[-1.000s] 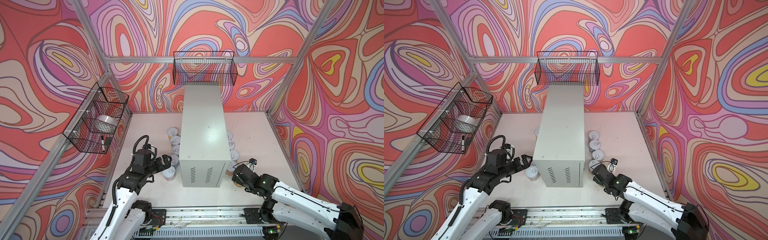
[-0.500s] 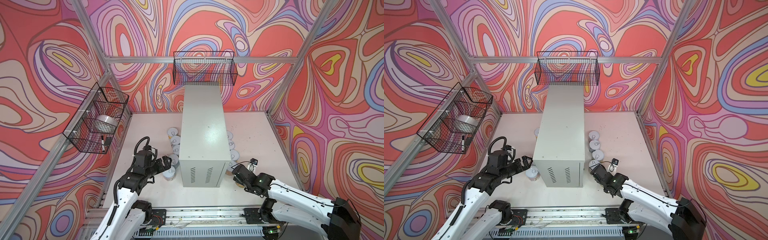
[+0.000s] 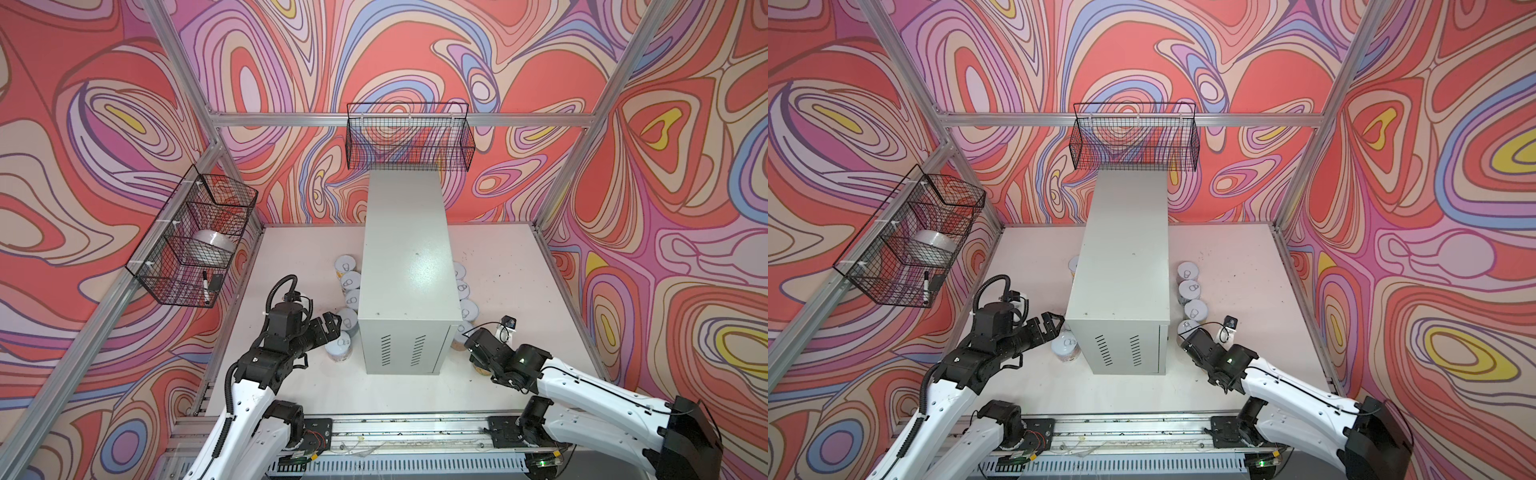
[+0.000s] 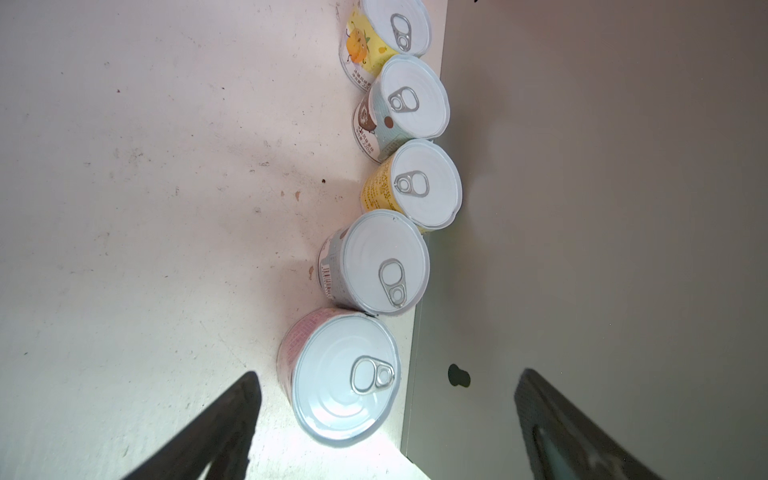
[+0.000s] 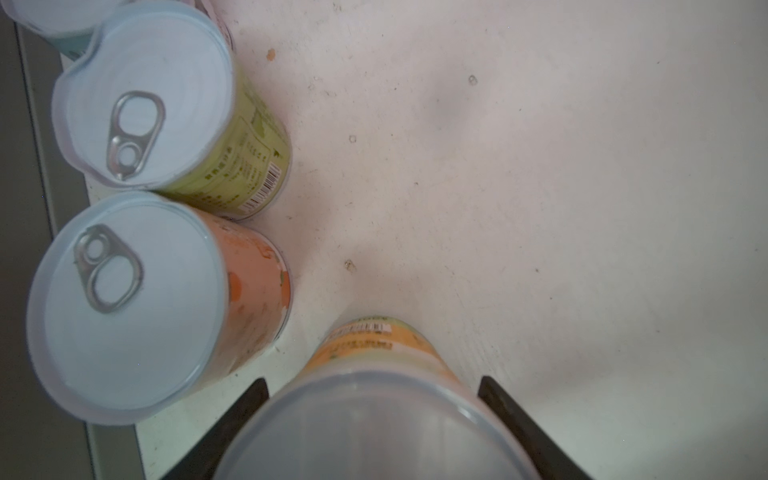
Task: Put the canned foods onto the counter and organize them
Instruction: 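Lift the tall can with the right gripper and carry it over the box top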
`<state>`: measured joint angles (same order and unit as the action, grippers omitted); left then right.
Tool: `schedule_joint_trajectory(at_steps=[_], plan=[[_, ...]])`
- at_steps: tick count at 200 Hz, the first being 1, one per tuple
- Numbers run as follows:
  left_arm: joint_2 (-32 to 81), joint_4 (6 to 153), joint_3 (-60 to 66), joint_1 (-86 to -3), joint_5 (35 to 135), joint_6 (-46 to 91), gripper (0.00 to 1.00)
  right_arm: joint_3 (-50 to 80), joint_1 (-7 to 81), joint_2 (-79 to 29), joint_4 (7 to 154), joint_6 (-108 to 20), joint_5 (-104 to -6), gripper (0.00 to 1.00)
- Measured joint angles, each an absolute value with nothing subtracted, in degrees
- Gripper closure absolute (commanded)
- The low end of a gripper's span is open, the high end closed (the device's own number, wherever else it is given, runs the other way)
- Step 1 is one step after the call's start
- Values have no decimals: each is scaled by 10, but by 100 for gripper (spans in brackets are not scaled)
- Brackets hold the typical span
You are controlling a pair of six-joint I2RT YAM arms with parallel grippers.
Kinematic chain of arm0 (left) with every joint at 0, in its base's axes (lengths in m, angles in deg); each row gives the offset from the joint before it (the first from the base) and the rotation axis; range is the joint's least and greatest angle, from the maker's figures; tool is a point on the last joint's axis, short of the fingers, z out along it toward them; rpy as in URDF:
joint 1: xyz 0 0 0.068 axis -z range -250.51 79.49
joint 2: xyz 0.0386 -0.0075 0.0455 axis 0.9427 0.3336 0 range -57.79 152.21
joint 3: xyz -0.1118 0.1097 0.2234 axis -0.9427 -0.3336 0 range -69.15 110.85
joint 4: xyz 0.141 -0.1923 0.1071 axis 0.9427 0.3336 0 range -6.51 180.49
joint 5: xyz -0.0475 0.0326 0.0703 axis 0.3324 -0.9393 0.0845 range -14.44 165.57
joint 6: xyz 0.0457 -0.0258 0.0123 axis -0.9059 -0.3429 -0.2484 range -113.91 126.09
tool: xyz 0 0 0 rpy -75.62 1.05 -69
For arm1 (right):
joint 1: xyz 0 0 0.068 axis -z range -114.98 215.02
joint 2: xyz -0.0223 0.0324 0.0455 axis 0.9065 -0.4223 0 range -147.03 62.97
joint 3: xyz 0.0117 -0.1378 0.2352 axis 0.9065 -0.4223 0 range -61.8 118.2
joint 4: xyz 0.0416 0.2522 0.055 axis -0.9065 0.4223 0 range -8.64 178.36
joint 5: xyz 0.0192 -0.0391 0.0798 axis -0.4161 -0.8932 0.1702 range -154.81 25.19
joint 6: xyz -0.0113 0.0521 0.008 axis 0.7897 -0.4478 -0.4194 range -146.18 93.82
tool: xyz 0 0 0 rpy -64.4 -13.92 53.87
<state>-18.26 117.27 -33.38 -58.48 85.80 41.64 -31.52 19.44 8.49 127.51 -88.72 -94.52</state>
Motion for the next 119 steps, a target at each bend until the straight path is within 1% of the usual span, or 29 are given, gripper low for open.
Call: schedule_joint_trajectory(at_steps=[24, 58, 92, 119], plan=[[-171, 1181, -303, -585, 856, 408, 3, -241, 195, 85, 1308, -852, -947, 100], [-122, 1200, -205, -585, 846, 381, 1, -115, 194, 80, 1358, -792, -965, 100], [-80, 1221, -105, -586, 831, 339, 0, 39, 197, 37, 1424, -730, -1005, 100], [-54, 1230, -46, -590, 830, 318, 0, 120, 211, 8, 1468, -682, -1025, 100]])
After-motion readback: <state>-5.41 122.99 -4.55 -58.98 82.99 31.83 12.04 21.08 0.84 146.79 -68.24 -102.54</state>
